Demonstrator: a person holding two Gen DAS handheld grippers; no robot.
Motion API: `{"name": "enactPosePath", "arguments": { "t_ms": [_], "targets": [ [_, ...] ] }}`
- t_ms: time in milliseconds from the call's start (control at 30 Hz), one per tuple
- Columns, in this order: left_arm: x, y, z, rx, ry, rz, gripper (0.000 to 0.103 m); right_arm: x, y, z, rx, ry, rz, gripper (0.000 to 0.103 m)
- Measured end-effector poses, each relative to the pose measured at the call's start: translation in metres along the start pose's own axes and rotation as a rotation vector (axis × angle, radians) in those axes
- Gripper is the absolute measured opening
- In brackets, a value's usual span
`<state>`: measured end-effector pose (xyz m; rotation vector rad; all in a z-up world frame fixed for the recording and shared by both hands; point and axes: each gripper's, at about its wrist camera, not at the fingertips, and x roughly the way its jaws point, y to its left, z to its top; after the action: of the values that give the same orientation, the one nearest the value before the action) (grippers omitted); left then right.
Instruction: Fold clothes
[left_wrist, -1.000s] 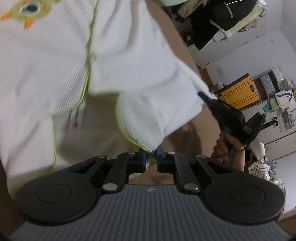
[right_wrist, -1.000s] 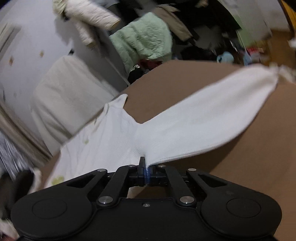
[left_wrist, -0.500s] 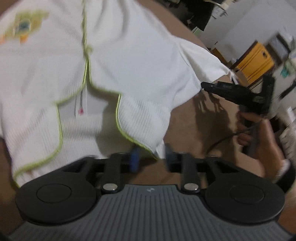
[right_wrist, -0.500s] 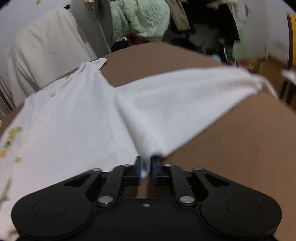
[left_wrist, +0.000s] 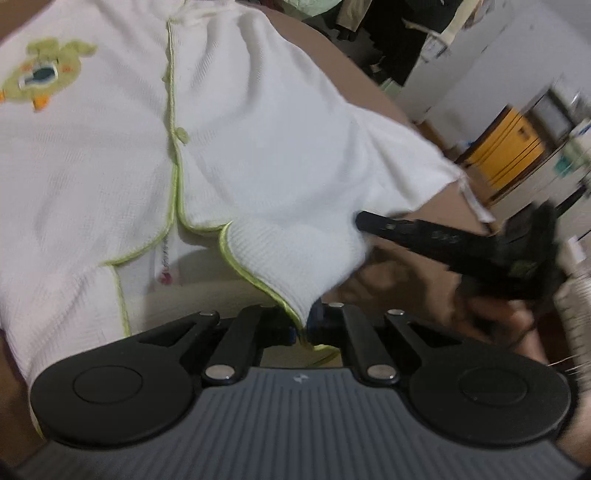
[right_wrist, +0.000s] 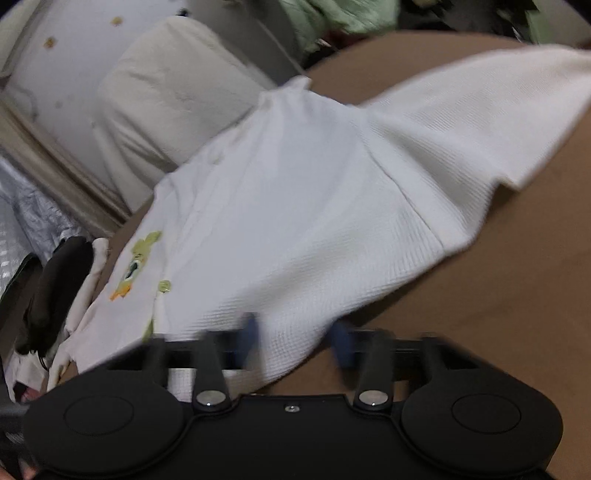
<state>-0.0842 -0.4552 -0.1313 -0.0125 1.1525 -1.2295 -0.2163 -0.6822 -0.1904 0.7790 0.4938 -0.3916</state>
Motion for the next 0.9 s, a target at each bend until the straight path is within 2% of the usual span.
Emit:
{"name": "enactPosePath", "arguments": {
  "t_ms": [67,133,233,300,400,500,533,567,600,633,700,800,833,867,900],
  "targets": [
    [-0.004,0.004,-0.001,-0.059,0.042,-0.101,0.004,-0.012,0.007,0.004,-0.037,-0.042,0.015,0.005],
    [0.002,0.002,-0.005,-0.071,0.085,-0.099,0.004,-0.025,0.015,0.008,-0.102,-0.052,0.001,0.004],
    [0.013,0.0,-0.013,-0.088,0.153,-0.087,0.004,-0.029,0.024,0.009,-0.232,0.015,-0.085,0.003],
    [0.034,-0.003,-0.024,-0.081,0.209,0.006,0.004,-0.016,0.023,-0.001,-0.275,0.08,-0.147,0.002],
    [0.035,-0.012,-0.031,-0.021,0.206,0.064,0.006,-0.007,0.03,-0.012,-0.332,0.108,-0.205,0.004],
    [0.008,-0.011,-0.025,-0.024,0.182,0.049,0.01,-0.017,0.045,-0.009,-0.393,0.111,-0.225,0.015],
    [-0.005,-0.009,-0.025,-0.012,0.165,0.057,0.015,-0.024,0.049,-0.007,-0.401,0.102,-0.218,0.023],
    [-0.018,-0.009,-0.025,0.004,0.145,0.073,0.022,-0.03,0.053,-0.005,-0.408,0.094,-0.211,0.026],
    [-0.027,-0.007,-0.025,0.013,0.13,0.095,0.026,-0.037,0.057,-0.003,-0.415,0.085,-0.19,0.026],
    [-0.038,-0.003,-0.026,0.013,0.111,0.125,0.036,-0.042,0.062,-0.003,-0.419,0.075,-0.129,0.026],
    [-0.058,0.003,-0.027,0.013,0.07,0.192,0.039,-0.048,0.072,-0.003,-0.426,0.067,-0.019,0.026],
    [-0.074,0.015,-0.023,0.022,-0.012,0.362,0.044,-0.024,0.083,-0.016,-0.439,0.166,0.043,0.029],
    [-0.078,0.019,-0.022,0.024,-0.037,0.418,0.05,-0.016,0.087,-0.02,-0.443,0.198,0.064,0.03],
    [-0.078,0.023,-0.021,0.023,-0.055,0.473,0.067,-0.008,0.09,-0.024,-0.447,0.231,0.084,0.031],
    [-0.077,0.027,-0.02,0.022,-0.068,0.529,0.078,0.0,0.094,-0.029,-0.451,0.264,0.105,0.032]
  ]
}}
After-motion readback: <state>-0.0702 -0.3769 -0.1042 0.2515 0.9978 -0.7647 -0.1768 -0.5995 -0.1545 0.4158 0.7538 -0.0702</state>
